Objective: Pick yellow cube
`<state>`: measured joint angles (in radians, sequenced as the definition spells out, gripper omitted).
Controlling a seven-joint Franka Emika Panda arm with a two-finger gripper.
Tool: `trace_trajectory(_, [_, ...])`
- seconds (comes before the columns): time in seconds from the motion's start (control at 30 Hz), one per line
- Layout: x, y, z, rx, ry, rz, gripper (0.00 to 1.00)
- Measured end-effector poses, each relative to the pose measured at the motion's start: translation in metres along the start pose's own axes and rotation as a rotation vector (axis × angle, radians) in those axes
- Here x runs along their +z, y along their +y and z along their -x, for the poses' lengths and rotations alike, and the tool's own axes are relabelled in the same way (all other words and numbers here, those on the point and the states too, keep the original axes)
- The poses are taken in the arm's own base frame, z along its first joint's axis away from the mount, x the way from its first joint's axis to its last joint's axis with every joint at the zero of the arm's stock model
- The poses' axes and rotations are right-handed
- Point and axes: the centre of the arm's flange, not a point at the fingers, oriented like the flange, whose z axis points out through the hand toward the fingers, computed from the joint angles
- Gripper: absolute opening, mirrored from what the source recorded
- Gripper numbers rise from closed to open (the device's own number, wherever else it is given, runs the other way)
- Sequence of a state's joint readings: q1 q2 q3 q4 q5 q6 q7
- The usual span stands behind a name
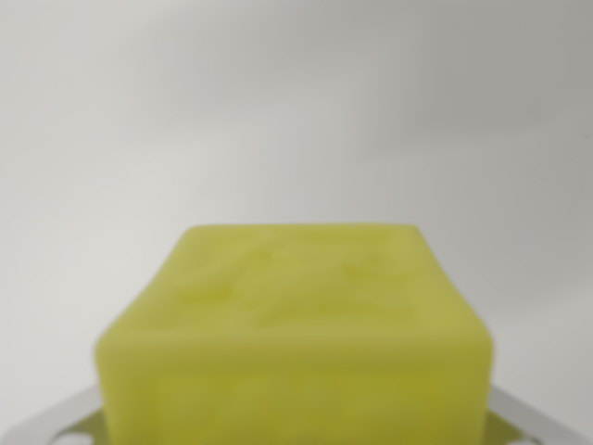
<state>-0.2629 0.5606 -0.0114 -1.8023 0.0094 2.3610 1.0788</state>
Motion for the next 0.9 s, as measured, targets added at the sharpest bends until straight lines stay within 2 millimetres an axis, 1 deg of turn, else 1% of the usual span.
trace_trajectory(0.9, [-0.045, 0.0, 0.0, 0.0, 0.0, 0.0, 0.0])
